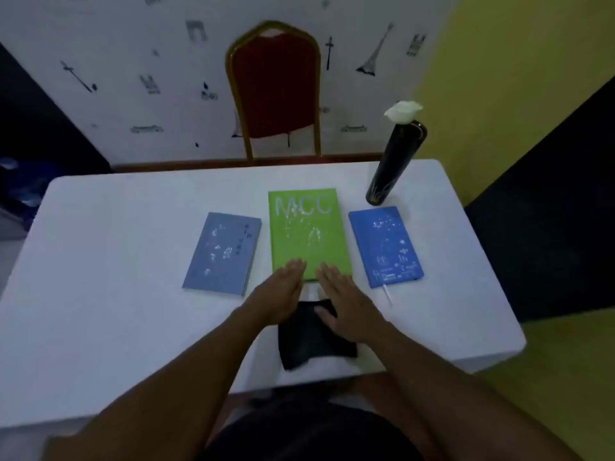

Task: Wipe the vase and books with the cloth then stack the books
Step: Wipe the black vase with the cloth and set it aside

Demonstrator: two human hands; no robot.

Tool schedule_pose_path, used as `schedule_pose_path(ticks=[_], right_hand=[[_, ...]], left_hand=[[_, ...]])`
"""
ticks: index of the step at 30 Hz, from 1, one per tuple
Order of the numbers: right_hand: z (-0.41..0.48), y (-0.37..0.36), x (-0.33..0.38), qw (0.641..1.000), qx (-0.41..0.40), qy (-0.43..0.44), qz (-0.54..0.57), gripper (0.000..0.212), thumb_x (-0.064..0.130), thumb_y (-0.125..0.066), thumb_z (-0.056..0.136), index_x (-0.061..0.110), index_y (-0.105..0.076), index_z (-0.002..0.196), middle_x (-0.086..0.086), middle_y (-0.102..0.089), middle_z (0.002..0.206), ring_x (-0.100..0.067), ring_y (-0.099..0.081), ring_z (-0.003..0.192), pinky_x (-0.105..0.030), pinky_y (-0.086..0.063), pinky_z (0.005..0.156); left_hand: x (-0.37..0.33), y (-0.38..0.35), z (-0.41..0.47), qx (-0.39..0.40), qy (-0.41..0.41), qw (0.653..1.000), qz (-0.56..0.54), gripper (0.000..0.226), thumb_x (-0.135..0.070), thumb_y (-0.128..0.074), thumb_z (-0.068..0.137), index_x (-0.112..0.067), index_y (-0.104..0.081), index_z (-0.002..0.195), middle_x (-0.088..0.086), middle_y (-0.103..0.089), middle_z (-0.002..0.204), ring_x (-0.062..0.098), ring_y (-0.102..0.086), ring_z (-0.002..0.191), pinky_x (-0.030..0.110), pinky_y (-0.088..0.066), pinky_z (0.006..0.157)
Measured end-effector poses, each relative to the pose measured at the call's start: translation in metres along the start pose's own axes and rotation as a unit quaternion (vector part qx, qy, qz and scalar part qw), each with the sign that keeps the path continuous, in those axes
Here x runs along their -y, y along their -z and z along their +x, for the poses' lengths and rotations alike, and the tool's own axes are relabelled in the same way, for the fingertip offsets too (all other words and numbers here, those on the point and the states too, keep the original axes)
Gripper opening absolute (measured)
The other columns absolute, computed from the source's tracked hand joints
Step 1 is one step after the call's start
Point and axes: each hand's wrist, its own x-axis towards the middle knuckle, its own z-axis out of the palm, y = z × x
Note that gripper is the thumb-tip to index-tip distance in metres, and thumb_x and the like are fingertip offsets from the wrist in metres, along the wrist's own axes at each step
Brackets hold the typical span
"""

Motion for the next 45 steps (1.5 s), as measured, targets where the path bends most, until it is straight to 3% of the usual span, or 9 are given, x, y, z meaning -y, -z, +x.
schedule_pose_path(ticks=[7,11,15,19,23,27,29,36,45], right_hand=[[-0.047,-0.06,0.005,0.995,0.073,0.057,-0.032,0.09,0.064,-0.049,0.095,0.013,-0.017,0.163,-0.003,-0.011,0.172,-0.021,-0.009,0.16,-0.046,-0.02,0.128],[-0.043,-0.063,0.003,0.991,0.095,0.064,-0.069,0.078,0.053,-0.049,0.097,0.011,-0.028,0.16,-0.009,-0.026,0.168,-0.027,-0.029,0.155,-0.047,-0.033,0.122],[-0.038,-0.062,0.004,0.99,0.087,0.069,-0.089,0.065,0.036,-0.045,0.096,0.008,-0.04,0.155,-0.012,-0.038,0.163,-0.029,-0.042,0.148,-0.047,-0.043,0.116],[-0.034,-0.055,0.005,0.99,0.075,0.08,-0.086,0.06,0.035,-0.044,0.095,0.006,-0.053,0.146,-0.013,-0.048,0.157,-0.029,-0.05,0.142,-0.046,-0.049,0.11],[-0.031,-0.046,0.016,0.997,0.045,0.066,-0.003,0.071,0.046,-0.049,0.097,0.006,-0.04,0.155,-0.011,-0.034,0.165,-0.024,-0.03,0.154,-0.04,-0.026,0.126],[-0.015,-0.056,0.038,0.997,0.023,0.038,0.067,0.064,0.028,-0.054,0.094,0.003,-0.045,0.152,-0.014,-0.043,0.16,-0.028,-0.037,0.151,-0.048,-0.032,0.124],[-0.012,-0.056,0.041,0.994,0.019,0.011,0.11,0.064,0.006,-0.055,0.085,0.004,-0.05,0.149,-0.015,-0.048,0.156,-0.03,-0.042,0.148,-0.05,-0.037,0.121],[-0.008,0.003,0.023,0.975,-0.07,-0.092,0.191,0.065,-0.008,-0.056,0.081,0.01,-0.056,0.144,-0.017,-0.064,0.139,-0.031,-0.062,0.127,-0.038,-0.046,0.111],[0.015,0.097,-0.061,0.947,-0.211,-0.141,0.197,0.056,-0.013,-0.055,0.085,0.013,-0.064,0.133,-0.013,-0.073,0.118,-0.034,-0.07,0.105,-0.043,-0.057,0.091]], left_hand=[[0.025,-0.059,-0.056,0.105,-0.047,0.988,0.1,0.075,-0.052,-0.031,0.097,-0.008,-0.029,0.158,0.012,-0.024,0.167,0.026,-0.018,0.156,0.044,-0.029,0.123],[0.036,-0.073,-0.065,0.148,-0.069,0.967,0.197,0.086,-0.062,-0.052,0.083,0.002,-0.055,0.14,0.022,-0.052,0.148,0.038,-0.049,0.139,0.047,-0.045,0.109],[0.039,-0.08,-0.057,0.123,-0.099,0.953,0.26,0.071,-0.031,-0.091,0.062,0.004,-0.071,0.119,0.024,-0.068,0.127,0.039,-0.068,0.117,0.046,-0.056,0.094],[0.045,-0.075,-0.052,0.134,-0.091,0.968,0.192,0.062,-0.013,-0.089,0.067,0.003,-0.069,0.124,0.024,-0.065,0.133,0.038,-0.065,0.121,0.045,-0.063,0.084],[0.035,-0.056,-0.051,0.111,-0.045,0.988,0.101,0.051,-0.027,-0.049,0.102,-0.006,-0.043,0.149,0.017,-0.04,0.159,0.036,-0.051,0.136,0.044,-0.05,0.1],[0.033,-0.04,-0.053,0.088,-0.025,0.995,0.028,0.04,-0.031,-0.049,0.1,-0.02,-0.05,0.137,0.011,-0.069,0.123,0.032,-0.068,0.098,0.036,-0.049,0.075],[0.041,-0.033,-0.057,0.085,-0.017,0.996,0.003,0.043,-0.04,-0.049,0.098,-0.026,-0.048,0.138,0.005,-0.067,0.129,0.027,-0.066,0.107,0.037,-0.052,0.085],[0.054,0.007,-0.036,0.013,-0.025,0.999,0.026,0.085,-0.07,-0.005,0.096,-0.018,-0.045,0.15,0.004,-0.041,0.16,0.016,-0.03,0.151,0.036,-0.024,0.125],[-0.012,0.033,0.072,0.002,-0.02,0.989,0.145,0.064,-0.045,-0.026,0.108,-0.011,-0.014,0.161,0.008,-0.013,0.17,0.02,-0.005,0.157,0.038,-0.005,0.128]])
